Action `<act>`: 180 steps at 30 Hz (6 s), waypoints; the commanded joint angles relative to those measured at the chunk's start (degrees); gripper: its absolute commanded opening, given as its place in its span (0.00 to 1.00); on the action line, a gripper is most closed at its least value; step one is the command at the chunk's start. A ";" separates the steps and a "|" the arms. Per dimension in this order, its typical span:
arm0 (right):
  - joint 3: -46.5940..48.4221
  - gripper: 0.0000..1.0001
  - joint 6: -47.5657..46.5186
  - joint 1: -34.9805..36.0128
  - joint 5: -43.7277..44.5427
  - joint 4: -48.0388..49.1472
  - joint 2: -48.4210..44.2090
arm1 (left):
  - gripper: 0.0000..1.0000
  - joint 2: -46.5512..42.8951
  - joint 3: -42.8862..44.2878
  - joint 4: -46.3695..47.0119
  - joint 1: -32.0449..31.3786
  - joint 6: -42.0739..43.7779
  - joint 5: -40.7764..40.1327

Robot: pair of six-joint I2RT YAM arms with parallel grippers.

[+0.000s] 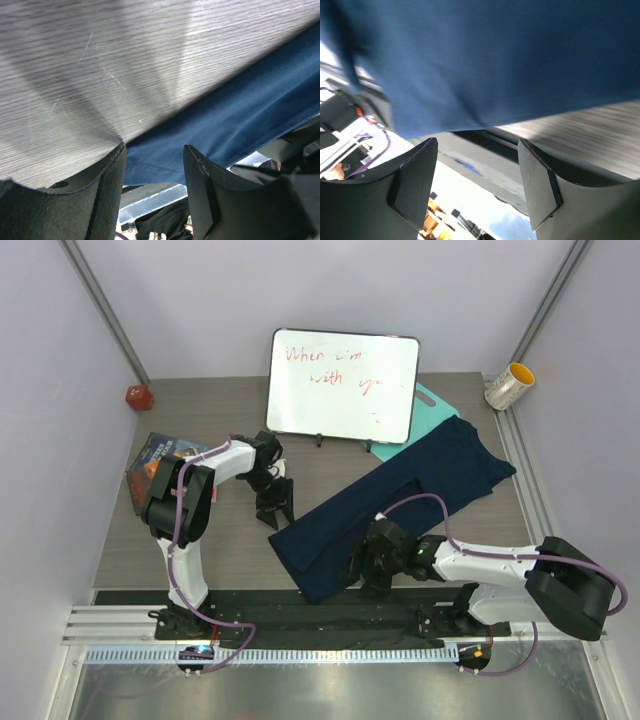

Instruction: Fold and stack the t-shirts

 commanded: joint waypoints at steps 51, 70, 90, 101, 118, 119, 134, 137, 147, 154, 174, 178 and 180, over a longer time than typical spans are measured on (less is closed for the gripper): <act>14.28 0.64 -5.71 0.19 3.62 2.16 14.33 | 0.45 3.26 0.28 1.96 -1.55 0.25 5.40; 15.95 0.09 -5.98 0.10 5.20 -0.21 13.54 | 0.04 3.52 0.98 1.34 -1.91 0.34 3.81; 10.07 0.01 0.79 -1.56 8.89 -2.15 2.47 | 0.00 4.57 13.11 -3.22 -4.72 -0.36 6.36; 6.02 0.01 5.44 -2.88 12.05 -3.55 -5.61 | 0.00 5.98 23.30 -8.23 -6.48 -1.33 6.36; 0.57 0.01 11.60 -6.40 19.87 -8.29 -21.61 | 0.00 16.26 45.11 -13.87 -8.50 -5.54 6.10; 0.57 0.01 11.77 -6.49 20.23 -8.65 -22.48 | 0.00 16.35 45.11 -13.34 -8.85 -5.98 6.01; 0.48 0.01 15.29 -7.89 28.93 -13.92 -32.42 | 0.01 23.30 55.39 -4.03 -16.32 -13.63 5.31; 0.31 0.01 16.26 -7.89 31.30 -15.15 -35.23 | 0.02 25.05 58.46 -3.76 -16.67 -14.07 4.87; -1.45 0.01 23.29 -7.98 41.14 -24.11 -45.25 | 0.01 27.07 60.22 -0.15 -16.76 -14.60 3.99; -3.56 0.01 26.36 -7.98 43.08 -25.97 -46.05 | 0.01 32.26 64.61 1.08 -17.46 -13.64 6.10; -4.96 0.04 31.99 -7.98 53.19 -27.64 -42.45 | 0.04 36.57 67.17 4.24 -18.08 -12.58 1.88; -5.85 0.31 33.05 -7.98 53.10 -27.81 -41.22 | 0.15 37.71 66.90 4.42 -17.73 -12.32 2.41; -5.58 0.45 32.52 -7.98 53.02 -27.81 -40.51 | 0.24 37.80 66.20 4.68 -17.73 -11.88 2.32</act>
